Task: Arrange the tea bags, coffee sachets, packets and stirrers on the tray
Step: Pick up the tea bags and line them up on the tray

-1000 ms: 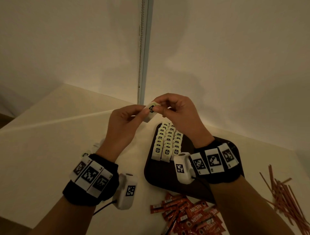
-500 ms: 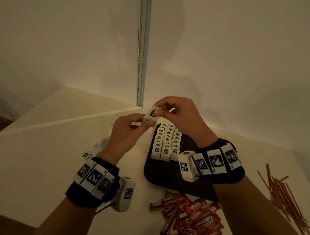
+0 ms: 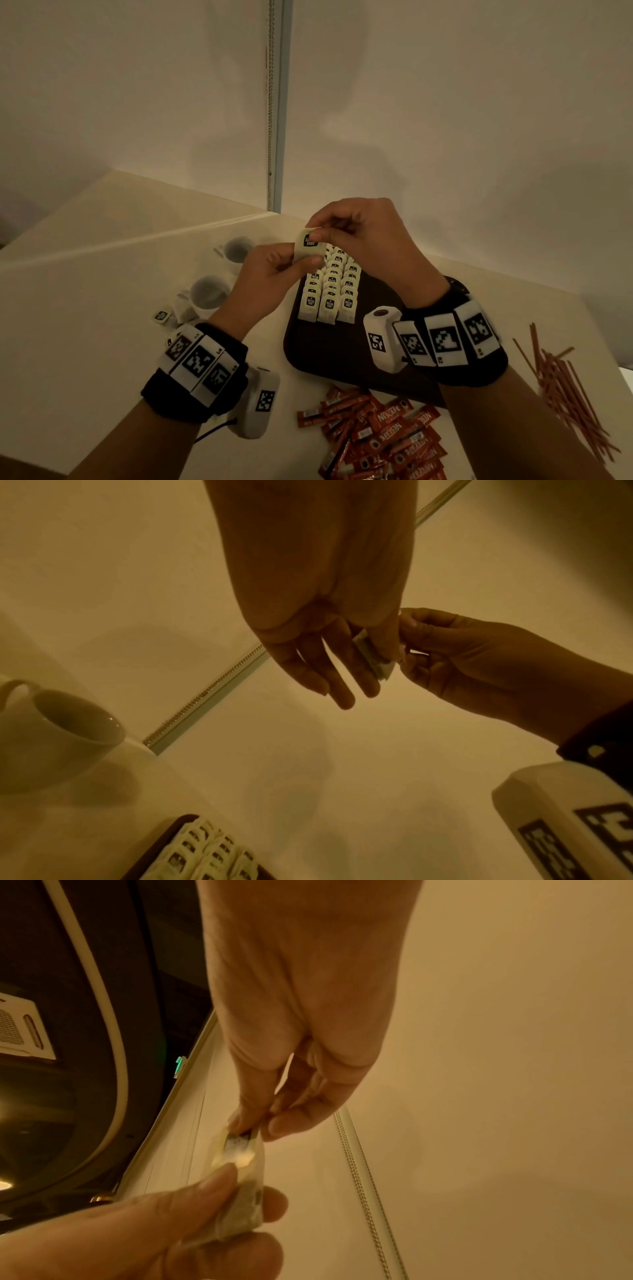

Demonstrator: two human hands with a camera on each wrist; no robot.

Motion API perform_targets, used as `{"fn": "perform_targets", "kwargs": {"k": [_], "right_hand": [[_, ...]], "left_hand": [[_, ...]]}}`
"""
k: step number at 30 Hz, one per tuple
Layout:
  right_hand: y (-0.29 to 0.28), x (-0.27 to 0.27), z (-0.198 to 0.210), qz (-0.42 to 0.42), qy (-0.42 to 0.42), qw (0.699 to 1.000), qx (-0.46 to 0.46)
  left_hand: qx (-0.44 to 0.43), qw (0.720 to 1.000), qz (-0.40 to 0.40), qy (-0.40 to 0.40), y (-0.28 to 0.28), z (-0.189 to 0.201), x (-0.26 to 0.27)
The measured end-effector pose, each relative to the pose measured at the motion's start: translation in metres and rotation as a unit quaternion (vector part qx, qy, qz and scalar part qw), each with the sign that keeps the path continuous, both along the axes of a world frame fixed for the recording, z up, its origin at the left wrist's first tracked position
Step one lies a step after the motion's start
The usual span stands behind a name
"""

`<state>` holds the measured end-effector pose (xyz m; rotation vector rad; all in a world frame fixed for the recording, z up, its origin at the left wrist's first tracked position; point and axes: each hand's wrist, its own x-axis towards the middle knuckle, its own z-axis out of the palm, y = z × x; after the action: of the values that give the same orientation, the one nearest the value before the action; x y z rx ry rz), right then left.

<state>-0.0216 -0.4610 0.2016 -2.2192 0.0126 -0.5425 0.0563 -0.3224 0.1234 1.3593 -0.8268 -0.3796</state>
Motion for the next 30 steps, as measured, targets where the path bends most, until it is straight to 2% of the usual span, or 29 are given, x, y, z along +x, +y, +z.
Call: {"fn": "perform_targets", "kwargs": {"k": [3, 6, 8, 11, 14, 18, 23, 27, 30], "right_hand": [[-0.005, -0.005, -0.01, -0.009, 0.007, 1.0, 0.013], [-0.017, -0.013, -0.03, -0.04, 0.033, 0.998, 0.021], [-0.031, -0.02, -0.052, -0.079, 0.088, 0.993, 0.007], [-0.052, -0.032, -0.094, -0.13, 0.203, 0.97, -0.009], [-0.062, -0.045, -0.137, -0.15, 0.295, 0.944, -0.008], [-0.066, -0.055, -0.174, -0.153, 0.35, 0.924, 0.008], [-0.073, -0.047, -0.198, -0.17, 0.361, 0.916, 0.037], [-0.08, -0.035, -0.208, -0.201, 0.345, 0.916, 0.05], [-0.081, -0.028, -0.211, -0.205, 0.341, 0.916, 0.047]], "left_hand": [[0.037, 0.999, -0.018, 0.003, -0.004, -0.01, -0.004], [0.134, 0.99, -0.051, -0.008, 0.002, -0.025, -0.004], [0.207, 0.977, -0.057, -0.021, 0.016, -0.037, -0.002], [0.267, 0.961, -0.054, -0.038, 0.052, -0.061, -0.003], [0.314, 0.948, -0.06, -0.006, 0.095, -0.086, -0.01], [0.368, 0.923, -0.046, 0.107, 0.154, -0.113, -0.027], [0.454, 0.87, -0.018, 0.192, 0.213, -0.144, -0.038], [0.482, 0.849, 0.026, 0.213, 0.236, -0.16, -0.042], [0.491, 0.845, 0.06, 0.202, 0.247, -0.167, -0.048]]}}
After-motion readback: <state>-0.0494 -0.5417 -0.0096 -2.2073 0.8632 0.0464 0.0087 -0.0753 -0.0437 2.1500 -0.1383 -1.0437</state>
